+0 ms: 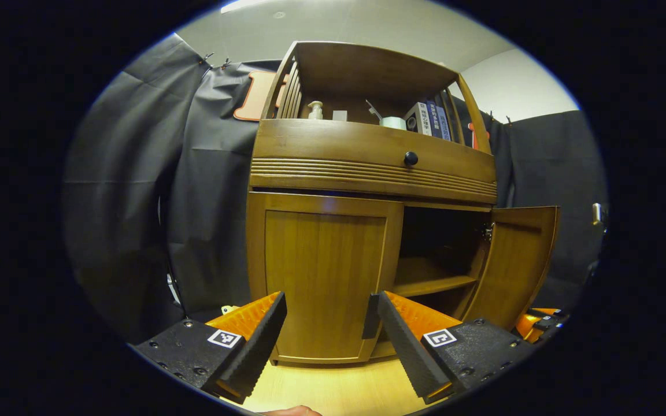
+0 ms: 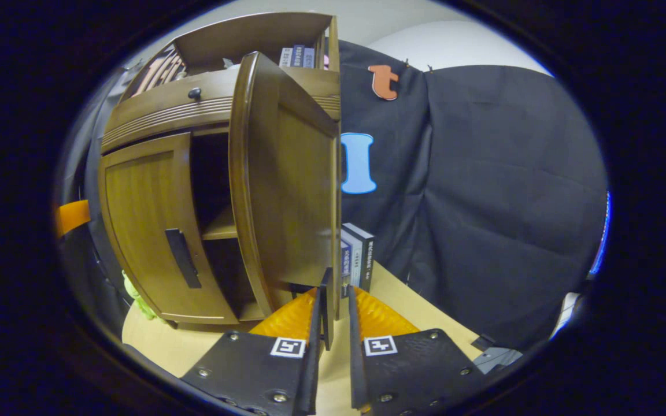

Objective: Open the right door of the double-door shoe cabinet with the right hand, and open the left door with the left hand.

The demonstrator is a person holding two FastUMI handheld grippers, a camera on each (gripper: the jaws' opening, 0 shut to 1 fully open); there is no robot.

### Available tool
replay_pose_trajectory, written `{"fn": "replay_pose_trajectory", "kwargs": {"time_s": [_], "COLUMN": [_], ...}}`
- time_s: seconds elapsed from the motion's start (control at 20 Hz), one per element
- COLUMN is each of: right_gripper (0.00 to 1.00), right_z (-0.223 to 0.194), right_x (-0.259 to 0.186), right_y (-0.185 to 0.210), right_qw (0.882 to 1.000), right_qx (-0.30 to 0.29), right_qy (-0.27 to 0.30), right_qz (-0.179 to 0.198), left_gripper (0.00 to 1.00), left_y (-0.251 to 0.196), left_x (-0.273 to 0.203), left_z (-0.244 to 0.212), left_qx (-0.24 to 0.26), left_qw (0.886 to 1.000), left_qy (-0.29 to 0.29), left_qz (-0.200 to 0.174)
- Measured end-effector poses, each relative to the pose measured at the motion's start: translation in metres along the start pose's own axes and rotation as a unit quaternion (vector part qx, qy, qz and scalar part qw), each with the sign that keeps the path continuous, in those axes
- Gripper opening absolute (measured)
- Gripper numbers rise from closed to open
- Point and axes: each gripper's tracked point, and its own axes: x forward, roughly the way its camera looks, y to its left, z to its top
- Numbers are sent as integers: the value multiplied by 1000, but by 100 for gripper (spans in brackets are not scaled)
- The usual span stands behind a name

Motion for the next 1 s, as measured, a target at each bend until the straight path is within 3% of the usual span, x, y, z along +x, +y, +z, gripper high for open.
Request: {"fn": "replay_pose_trajectory", "kwargs": {"time_s": [1.0], "right_gripper": [21], "right_z": [8], "right_x": [9], "right_y": [-46], "right_qw": [999], "right_qx": [-19], "right_qy": [-22], "right_qz": [-28], "left_gripper": [96], "left_y": [-36], "left_x": [12], "left_z": [-9], "left_qx": [4], "left_qw": [1000], "left_qy": [12], "left_qz": [-11]}}
